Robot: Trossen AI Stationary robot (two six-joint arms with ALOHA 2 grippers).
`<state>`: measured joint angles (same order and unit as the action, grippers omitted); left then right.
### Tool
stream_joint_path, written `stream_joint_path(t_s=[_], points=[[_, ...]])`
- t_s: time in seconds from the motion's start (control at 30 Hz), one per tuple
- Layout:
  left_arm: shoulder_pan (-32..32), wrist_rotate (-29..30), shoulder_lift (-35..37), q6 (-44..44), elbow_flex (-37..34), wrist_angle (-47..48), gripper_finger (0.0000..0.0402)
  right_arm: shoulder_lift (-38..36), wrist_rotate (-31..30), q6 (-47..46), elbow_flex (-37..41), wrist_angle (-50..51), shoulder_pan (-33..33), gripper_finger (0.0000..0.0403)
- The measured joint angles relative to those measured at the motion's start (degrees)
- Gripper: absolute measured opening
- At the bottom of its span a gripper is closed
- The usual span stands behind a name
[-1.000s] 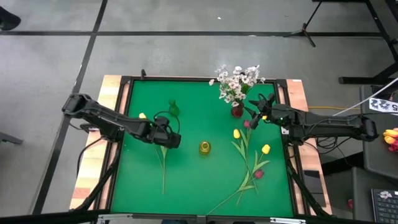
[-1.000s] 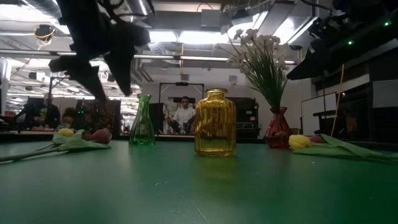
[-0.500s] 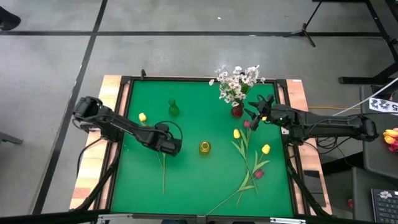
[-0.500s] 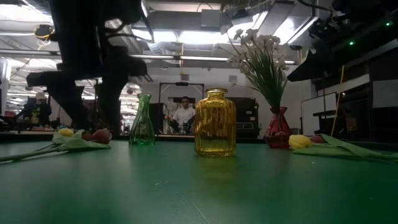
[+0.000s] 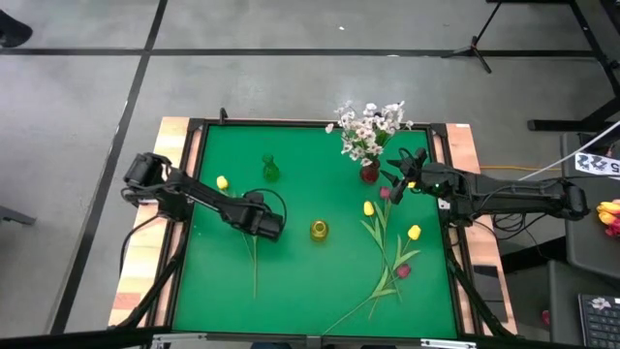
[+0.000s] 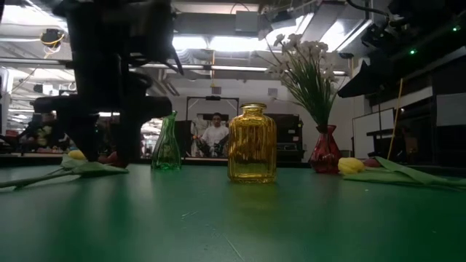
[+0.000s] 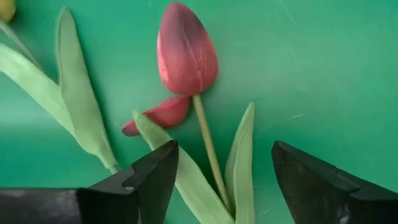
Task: Sort flowers into vase by color
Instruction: Put the left red flower into the green vase
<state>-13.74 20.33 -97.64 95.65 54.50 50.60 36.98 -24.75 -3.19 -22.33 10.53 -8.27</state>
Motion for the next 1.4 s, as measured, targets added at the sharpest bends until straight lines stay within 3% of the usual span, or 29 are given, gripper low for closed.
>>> stream_joint_path(t_s=[0.5, 0.73, 1.17, 1.4], points=[[1.16, 0.51, -0.17, -2.80, 0.00, -0.54, 0.0072, -0.01, 3.14, -1.10, 0.00, 0.09, 0.02, 0.0177], [1.14, 0.53, -1.89, -5.02, 0.00, -0.52, 0.0012, -0.01, 4.48, -1.52, 0.00, 0.37, 0.02, 0.0177], [0.92, 0.59, 1.33, -4.75, 0.80, -0.12, 0.0001, -0.01, 4.48, -1.51, 0.00, 0.11, 0.02, 0.0177], [0.63, 7.05, 5.94, -4.86, 2.69, 0.21, 0.0001, 0.00, 4.50, -1.51, 0.00, 0.13, 0.02, 0.0177]])
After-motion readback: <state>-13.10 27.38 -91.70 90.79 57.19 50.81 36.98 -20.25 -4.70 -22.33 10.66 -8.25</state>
